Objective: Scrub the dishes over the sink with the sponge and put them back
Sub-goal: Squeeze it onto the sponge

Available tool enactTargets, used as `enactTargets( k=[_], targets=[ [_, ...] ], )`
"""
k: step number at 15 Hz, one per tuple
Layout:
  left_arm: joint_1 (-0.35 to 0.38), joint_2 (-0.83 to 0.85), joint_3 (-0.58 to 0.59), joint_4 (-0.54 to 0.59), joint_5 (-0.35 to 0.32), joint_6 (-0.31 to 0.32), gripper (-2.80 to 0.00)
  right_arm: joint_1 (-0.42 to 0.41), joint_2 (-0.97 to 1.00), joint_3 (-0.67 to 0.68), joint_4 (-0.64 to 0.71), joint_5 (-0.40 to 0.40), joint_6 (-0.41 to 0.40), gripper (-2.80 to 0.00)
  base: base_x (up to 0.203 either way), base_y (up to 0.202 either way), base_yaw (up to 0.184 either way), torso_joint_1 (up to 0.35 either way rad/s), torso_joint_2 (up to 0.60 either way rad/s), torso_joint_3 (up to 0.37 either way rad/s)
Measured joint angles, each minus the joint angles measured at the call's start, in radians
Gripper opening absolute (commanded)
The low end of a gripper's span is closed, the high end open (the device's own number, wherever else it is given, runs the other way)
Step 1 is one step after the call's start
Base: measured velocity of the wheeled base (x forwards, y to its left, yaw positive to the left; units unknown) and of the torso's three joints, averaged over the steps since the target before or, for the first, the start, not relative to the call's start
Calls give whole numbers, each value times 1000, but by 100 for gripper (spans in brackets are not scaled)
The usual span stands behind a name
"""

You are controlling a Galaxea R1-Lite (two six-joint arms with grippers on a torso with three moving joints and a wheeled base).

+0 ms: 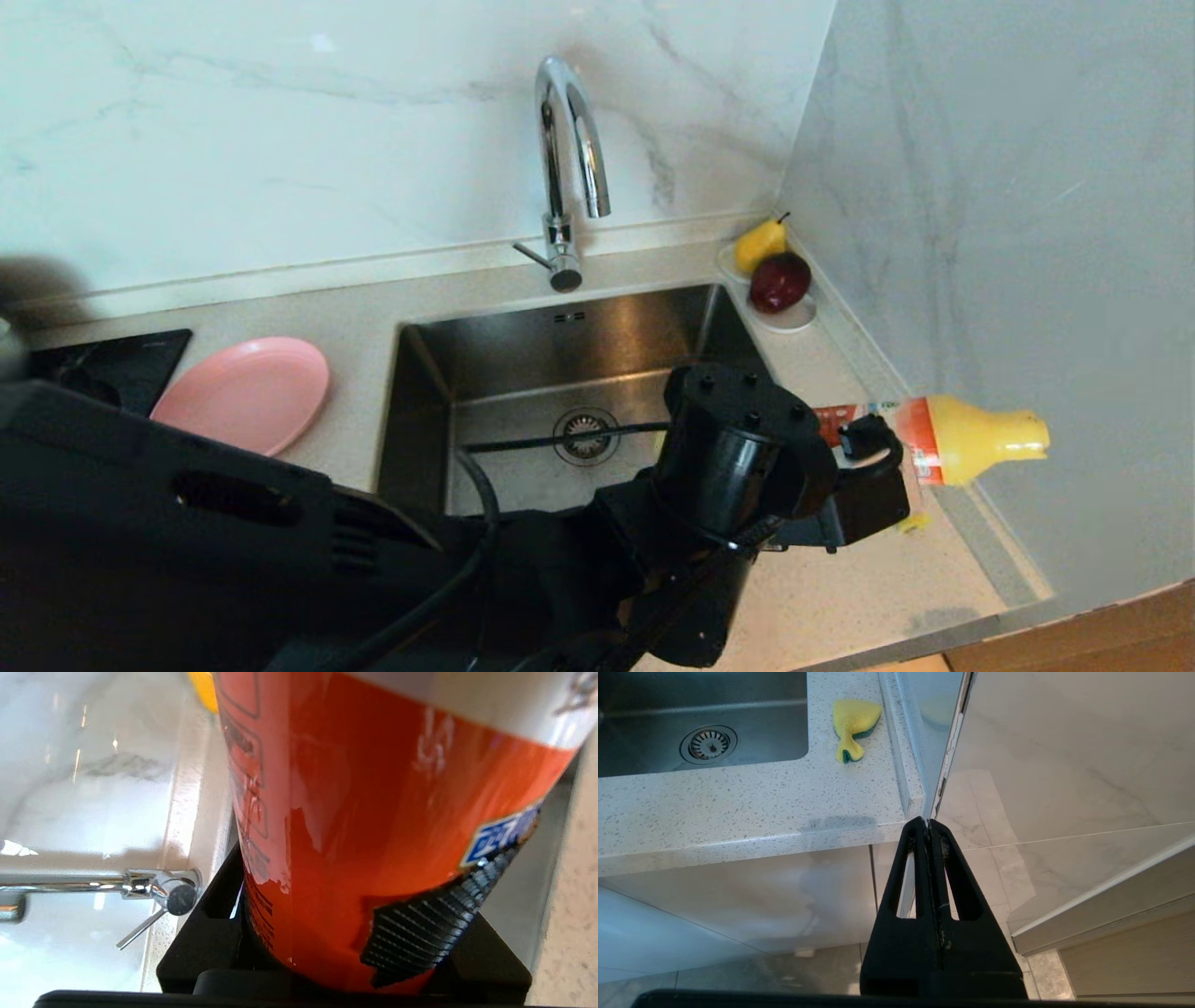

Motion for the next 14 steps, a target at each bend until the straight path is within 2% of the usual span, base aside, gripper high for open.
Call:
enactTargets(
  k=[2, 7, 11, 14],
  targets=[
    [-2, 23, -16, 0, 25, 24, -280, 0, 0, 0, 0, 0, 0, -280, 0, 0, 0, 0, 0, 0],
    [-7, 78, -62, 39, 150, 41, -280, 0, 0, 0, 0, 0, 0, -280, 0, 0, 0, 0, 0, 0],
    [-44, 127, -129, 93, 297, 46, -280, 0, 0, 0, 0, 0, 0, -280, 0, 0, 0, 0, 0, 0],
    [-65, 168, -158, 94, 307, 47, -280, 0, 0, 0, 0, 0, 0, -280, 0, 0, 0, 0, 0, 0]
  ],
)
